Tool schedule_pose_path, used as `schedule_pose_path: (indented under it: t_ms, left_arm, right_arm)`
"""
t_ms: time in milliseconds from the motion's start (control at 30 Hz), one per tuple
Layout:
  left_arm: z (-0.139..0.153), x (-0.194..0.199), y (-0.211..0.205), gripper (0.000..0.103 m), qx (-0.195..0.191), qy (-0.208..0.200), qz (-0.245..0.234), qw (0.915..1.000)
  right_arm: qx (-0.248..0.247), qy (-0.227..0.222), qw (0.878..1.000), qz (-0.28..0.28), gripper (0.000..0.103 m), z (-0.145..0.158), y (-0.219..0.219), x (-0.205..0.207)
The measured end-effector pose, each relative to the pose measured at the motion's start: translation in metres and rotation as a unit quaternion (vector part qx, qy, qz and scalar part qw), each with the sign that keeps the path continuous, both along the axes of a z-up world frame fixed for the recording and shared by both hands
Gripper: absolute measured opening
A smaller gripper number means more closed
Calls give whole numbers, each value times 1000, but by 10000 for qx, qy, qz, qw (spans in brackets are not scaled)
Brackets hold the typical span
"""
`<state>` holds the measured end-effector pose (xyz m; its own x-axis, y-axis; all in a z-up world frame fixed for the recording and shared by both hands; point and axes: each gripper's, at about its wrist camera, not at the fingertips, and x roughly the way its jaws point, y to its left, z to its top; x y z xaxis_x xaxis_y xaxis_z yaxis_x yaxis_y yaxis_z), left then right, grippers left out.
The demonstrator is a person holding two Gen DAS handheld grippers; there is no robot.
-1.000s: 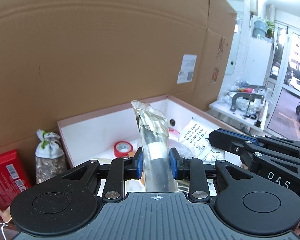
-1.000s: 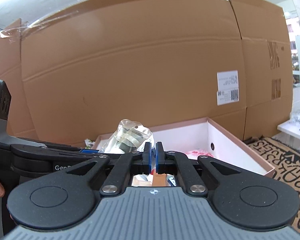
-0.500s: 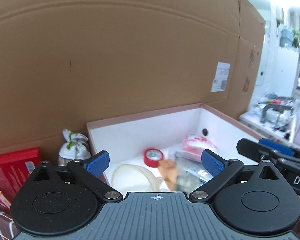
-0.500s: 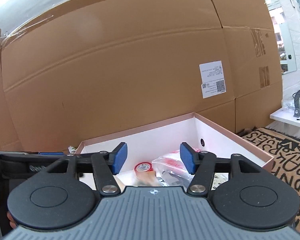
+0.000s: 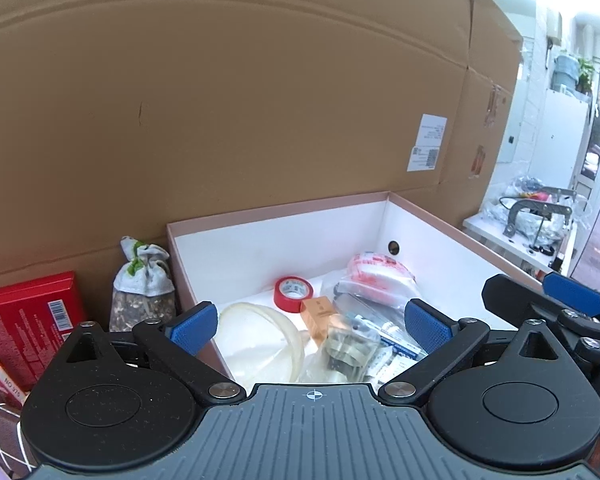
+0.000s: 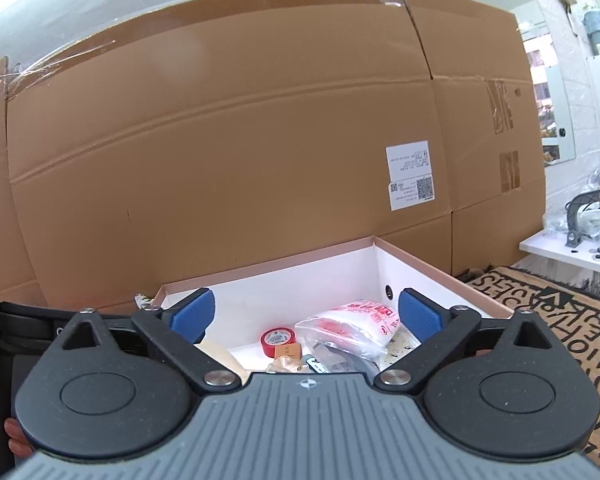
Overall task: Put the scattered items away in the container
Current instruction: 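Move both tools back from the box to the pile of items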
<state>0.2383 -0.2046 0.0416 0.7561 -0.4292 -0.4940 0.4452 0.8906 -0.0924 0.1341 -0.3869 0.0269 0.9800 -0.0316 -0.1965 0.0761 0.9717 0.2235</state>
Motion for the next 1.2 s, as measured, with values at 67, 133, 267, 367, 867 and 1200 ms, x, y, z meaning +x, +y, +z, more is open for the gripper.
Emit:
schedule_pose_path:
  t_ms: [67, 133, 267, 367, 867, 1200]
  left_arm:
    - [1, -4, 1, 103, -4, -1, -2, 10000]
    - [2, -7, 3, 103, -11, 10, -13, 10000]
    - [4, -14, 7, 103, -19, 24, 3, 10000]
    - [5, -19, 9, 103, -40, 42, -6, 10000]
    - [11, -52, 23, 103, -70, -53, -62, 9999]
    - [10, -73, 40, 103, -126, -67, -60, 9999]
  right_arm:
    - [-32, -41, 10000, -39, 102, 2, 2, -6]
    - [-55, -95, 9999, -68, 102, 3, 4, -11]
    - [-22, -166, 9999, -34, 103, 6, 6, -19]
    - [3, -219, 9998, -9, 103, 8, 8, -25]
    - [-61, -249, 9997, -59, 103, 14, 24, -55]
    - [-181, -253, 9995, 16, 103, 19, 43, -73]
